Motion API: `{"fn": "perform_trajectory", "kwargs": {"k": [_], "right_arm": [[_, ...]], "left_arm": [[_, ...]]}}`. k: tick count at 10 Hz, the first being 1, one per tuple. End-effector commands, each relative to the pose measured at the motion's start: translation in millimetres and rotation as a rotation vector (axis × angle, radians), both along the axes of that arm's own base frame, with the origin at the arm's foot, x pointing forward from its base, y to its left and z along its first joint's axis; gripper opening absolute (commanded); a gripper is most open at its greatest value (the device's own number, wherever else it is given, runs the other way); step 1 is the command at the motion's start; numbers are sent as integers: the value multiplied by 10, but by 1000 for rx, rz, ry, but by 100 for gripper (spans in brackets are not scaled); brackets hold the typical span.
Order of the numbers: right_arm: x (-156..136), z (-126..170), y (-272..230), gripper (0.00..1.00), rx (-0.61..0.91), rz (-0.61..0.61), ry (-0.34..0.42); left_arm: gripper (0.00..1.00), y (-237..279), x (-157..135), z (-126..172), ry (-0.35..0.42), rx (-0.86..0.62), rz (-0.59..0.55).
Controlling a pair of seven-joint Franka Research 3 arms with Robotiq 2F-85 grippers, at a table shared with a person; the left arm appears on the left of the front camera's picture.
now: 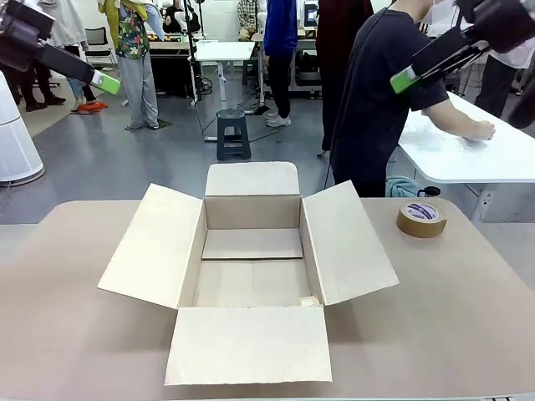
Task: Wrap the clocks to prevent damage.
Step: Open the side flaps of the Package Box.
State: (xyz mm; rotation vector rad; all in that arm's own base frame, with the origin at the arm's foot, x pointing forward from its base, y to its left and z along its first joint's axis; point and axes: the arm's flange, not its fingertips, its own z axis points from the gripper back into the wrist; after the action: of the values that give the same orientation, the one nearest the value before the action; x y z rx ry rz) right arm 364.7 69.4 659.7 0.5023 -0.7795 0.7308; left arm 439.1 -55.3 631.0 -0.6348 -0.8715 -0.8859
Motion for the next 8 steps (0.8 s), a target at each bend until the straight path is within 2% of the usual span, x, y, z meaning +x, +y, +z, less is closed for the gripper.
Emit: {"fn": "perform_trajectory", "kwargs": {"k": [1, 3, 5, 6, 7, 8], "right_arm": [[36, -408, -218, 100, 193, 309, -5], [155, -673, -602, 100, 237, 456, 79], [250, -789, -874, 100, 298, 421, 77], [273, -801, -909, 100, 303, 337, 83], [53, -838, -800, 100, 321, 446, 52], [53, -838, -800, 100, 321, 446, 52]], "left_arm": [[100, 58, -7, -318, -26, -116, -97], [100, 271, -1, -475, 2, -154, -98], [100, 428, 29, -469, 57, -134, -58], [100, 471, 25, -434, 94, -92, -16], [100, 401, -5, -544, 34, -161, -73], [100, 401, -5, -544, 34, -161, -73]]}}
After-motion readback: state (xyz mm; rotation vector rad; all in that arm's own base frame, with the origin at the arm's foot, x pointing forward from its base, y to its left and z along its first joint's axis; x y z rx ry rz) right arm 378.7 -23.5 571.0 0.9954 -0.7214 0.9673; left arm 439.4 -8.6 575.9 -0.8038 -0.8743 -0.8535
